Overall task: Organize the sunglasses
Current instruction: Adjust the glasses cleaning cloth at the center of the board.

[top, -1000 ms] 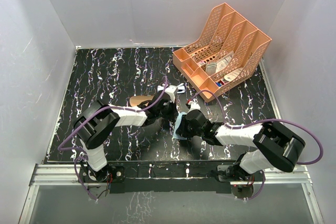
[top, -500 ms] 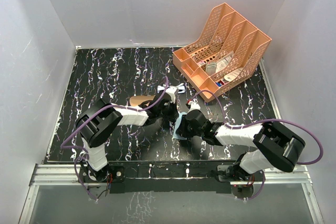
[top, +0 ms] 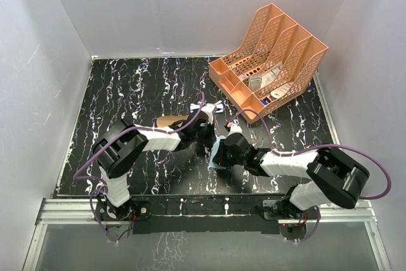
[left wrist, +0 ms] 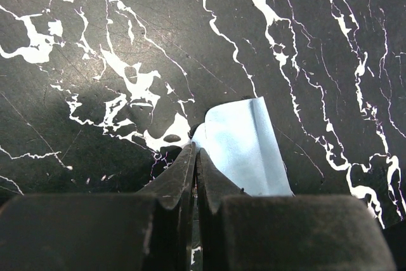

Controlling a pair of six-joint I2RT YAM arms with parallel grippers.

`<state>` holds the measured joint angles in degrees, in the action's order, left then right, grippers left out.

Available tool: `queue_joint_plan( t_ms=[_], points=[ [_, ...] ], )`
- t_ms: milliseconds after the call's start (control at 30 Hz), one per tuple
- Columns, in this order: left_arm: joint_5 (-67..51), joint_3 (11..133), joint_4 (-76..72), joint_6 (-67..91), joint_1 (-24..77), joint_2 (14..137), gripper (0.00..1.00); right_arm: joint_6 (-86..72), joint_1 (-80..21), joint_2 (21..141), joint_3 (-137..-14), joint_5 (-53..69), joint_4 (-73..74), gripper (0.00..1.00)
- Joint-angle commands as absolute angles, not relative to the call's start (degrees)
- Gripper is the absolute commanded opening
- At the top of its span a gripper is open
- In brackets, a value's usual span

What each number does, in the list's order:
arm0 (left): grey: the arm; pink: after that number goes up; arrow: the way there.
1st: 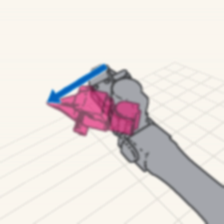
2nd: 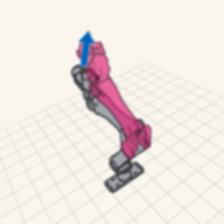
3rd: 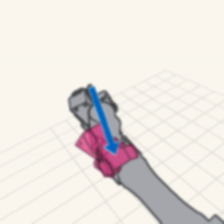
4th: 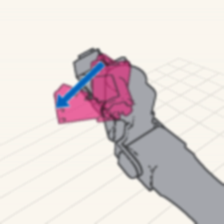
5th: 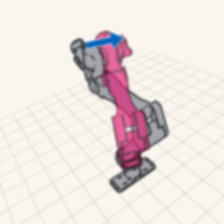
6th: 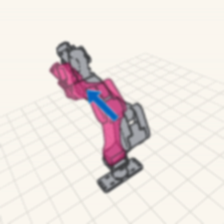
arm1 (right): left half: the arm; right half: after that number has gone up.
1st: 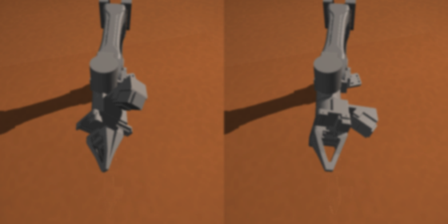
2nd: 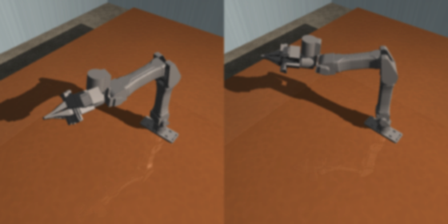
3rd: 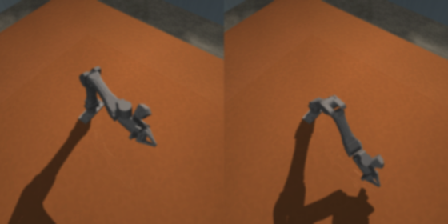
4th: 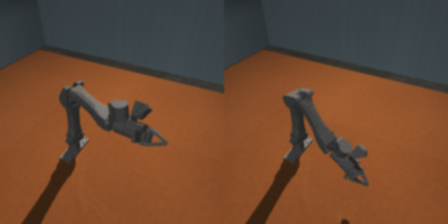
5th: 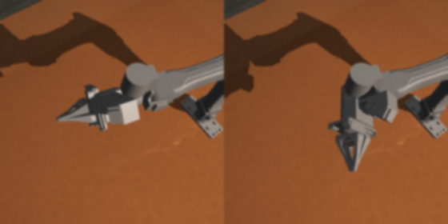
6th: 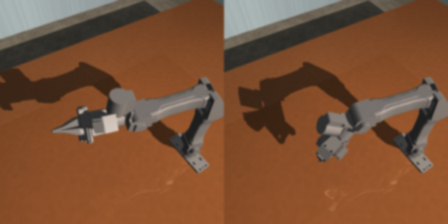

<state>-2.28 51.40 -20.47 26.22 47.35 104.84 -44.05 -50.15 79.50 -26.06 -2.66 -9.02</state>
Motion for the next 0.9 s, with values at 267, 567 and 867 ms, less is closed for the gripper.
queue_joint_plan(
  t_ms=[267, 567, 867],
  points=[
    [0.5, 53.2, -15.5, 25.9, 47.1, 106.4, 0.0, -42.9, -51.3, 78.7, -23.8, -1.2, -1.4, 0.04],
    [0.1, 53.4, -15.9, 26.0, 47.1, 106.8, 0.0, -43.9, -52.9, 78.6, -23.0, -1.0, -1.3, 0.04],
    [0.0, 53.1, -16.2, 26.1, 47.1, 106.9, 0.0, -44.0, -54.0, 76.0, -22.7, -2.5, -0.9, 0.04]
  ],
)
